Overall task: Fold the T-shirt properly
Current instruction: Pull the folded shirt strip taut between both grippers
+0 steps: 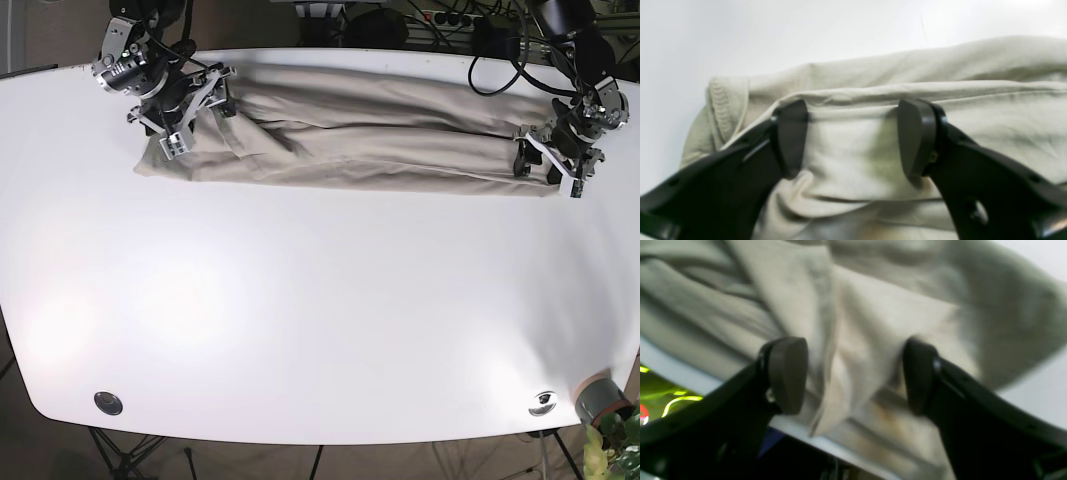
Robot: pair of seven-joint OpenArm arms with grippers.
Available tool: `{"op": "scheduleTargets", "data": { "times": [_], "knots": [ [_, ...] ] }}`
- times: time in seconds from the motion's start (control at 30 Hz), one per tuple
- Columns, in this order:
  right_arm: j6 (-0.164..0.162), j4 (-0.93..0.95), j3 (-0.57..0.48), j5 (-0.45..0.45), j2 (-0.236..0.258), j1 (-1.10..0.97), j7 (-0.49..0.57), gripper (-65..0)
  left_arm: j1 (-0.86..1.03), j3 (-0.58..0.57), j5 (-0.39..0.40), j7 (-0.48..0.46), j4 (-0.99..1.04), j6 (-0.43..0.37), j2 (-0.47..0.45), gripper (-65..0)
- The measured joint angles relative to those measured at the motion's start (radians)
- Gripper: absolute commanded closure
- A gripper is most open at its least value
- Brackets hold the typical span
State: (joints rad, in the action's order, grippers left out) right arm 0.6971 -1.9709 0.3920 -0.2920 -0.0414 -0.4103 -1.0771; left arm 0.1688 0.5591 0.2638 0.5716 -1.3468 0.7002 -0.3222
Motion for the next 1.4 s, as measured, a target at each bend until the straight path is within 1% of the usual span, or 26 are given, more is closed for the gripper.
{"op": "scheduleTargets", "data": {
  "times": [0.07,0.13,0.27,0.37,0.43,0.6,0.7,0.8,0.87,1.03,1.2,1.23,1.3,1.37,1.4],
  "knots": [
    [0.0,0.019,0.0,0.005,0.0,-0.009,0.017,-32.7,0.0,0.0,0.0,0.0,0.0,0.0,0.0,-39.0],
    [-0.001,0.048,0.006,0.015,0.005,-0.018,0.036,-30.0,0.0,-0.002,0.0,0.0,0.0,0.0,0.0,-39.0],
    [0.0,0.109,0.01,0.0,0.014,-0.013,0.114,-21.9,0.0,-0.002,0.0,0.0,0.0,-0.001,0.0,-39.0],
    [0.001,0.151,0.008,-0.01,0.037,-0.001,0.161,-17.6,0.0,-0.003,0.0,0.0,0.0,-0.003,0.0,-39.0],
    [0.003,0.173,0.008,-0.023,0.042,0.006,0.184,-15.7,0.0,-0.003,0.0,0.0,0.0,-0.003,0.0,-39.0],
    [0.01,0.221,0.012,-0.029,0.045,0.066,0.187,-15.1,-0.003,-0.003,-0.004,0.0,0.0,-0.004,0.001,-39.3],
    [0.011,0.249,0.005,-0.028,0.059,0.111,0.183,-14.9,-0.012,-0.003,-0.043,-0.006,0.0,-0.021,0.003,-39.4],
    [0.015,0.289,0.007,-0.032,0.076,0.155,0.188,-14.9,-0.036,-0.003,-0.072,-0.006,0.003,-0.086,0.013,-39.6],
    [0.019,0.32,0.01,-0.041,0.092,0.193,0.186,-14.9,-0.055,-0.002,-0.072,-0.013,0.028,-0.113,0.021,-39.6],
    [0.019,0.409,0.037,-0.038,0.108,0.298,0.179,-14.9,-0.13,0.005,-0.065,-0.033,0.114,-0.113,0.016,-39.6],
    [0.018,0.461,0.042,-0.022,0.142,0.367,0.164,-15.1,-0.196,0.003,-0.072,-0.02,0.173,-0.116,0.018,-39.7],
    [0.013,0.461,0.042,-0.017,0.146,0.372,0.161,-15.1,-0.202,0.003,-0.072,-0.017,0.175,-0.116,0.019,-39.9],
    [0.006,0.461,0.047,0.004,0.15,0.377,0.153,-14.7,-0.209,0.003,-0.072,-0.013,0.178,-0.116,0.02,-42.4],
    [0.006,0.461,0.048,0.004,0.152,0.378,0.15,-14.7,-0.214,0.003,-0.073,-0.004,0.174,-0.116,0.021,-48.8],
    [0.006,0.461,0.047,0.004,0.152,0.381,0.149,-14.7,-0.214,0.003,-0.073,0.01,0.16,-0.116,0.026,-50.8]
  ]
}}
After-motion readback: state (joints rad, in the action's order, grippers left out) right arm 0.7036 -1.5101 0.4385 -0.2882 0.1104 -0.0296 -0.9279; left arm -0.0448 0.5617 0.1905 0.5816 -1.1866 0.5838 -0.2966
